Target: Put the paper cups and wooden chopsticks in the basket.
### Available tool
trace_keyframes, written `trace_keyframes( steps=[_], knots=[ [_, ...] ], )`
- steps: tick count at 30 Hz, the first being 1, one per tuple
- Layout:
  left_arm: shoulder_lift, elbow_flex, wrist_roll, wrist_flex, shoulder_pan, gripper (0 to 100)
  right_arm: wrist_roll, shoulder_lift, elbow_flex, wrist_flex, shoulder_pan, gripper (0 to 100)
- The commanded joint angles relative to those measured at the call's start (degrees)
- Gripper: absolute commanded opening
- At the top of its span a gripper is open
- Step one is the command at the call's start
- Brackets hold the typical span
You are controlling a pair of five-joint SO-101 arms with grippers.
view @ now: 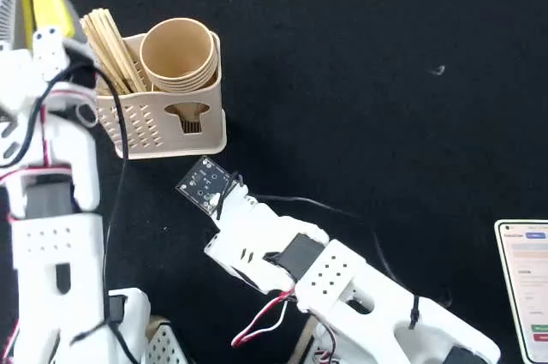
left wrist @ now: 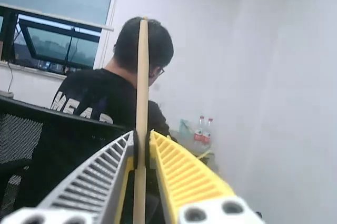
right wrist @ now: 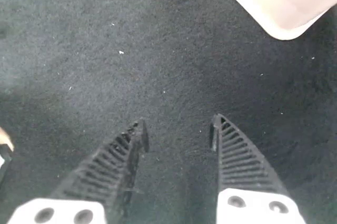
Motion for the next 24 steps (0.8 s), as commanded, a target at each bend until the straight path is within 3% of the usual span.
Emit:
trace_keyframes(
  steps=[1, 13, 16, 19, 24],
  knots=[
    [5.2, -0.7, -0.2, -4.8, 0.6, 3, 0.1, -1.3, -0.2, -1.1, -0.6, 19.4],
    [15.7, 0.2, -0.2, -6.4, 0.4, 3, 0.1, -1.3, -0.2, -1.1, -0.6, 19.4],
    [15.5, 2.2, -0.2, -6.2, 0.4, 10, 0.1, -1.3, -0.2, -1.0, -0.6, 19.4],
    [12.2, 2.0, -0.2, 1.8, 0.4, 19, 0.1, -1.4, -0.2, -0.9, -0.6, 19.4],
    [2.2, -1.4, -0.2, 22.6, 0.4, 19, 0.1, -1.5, -0.2, -0.9, -0.6, 19.4]
  ],
)
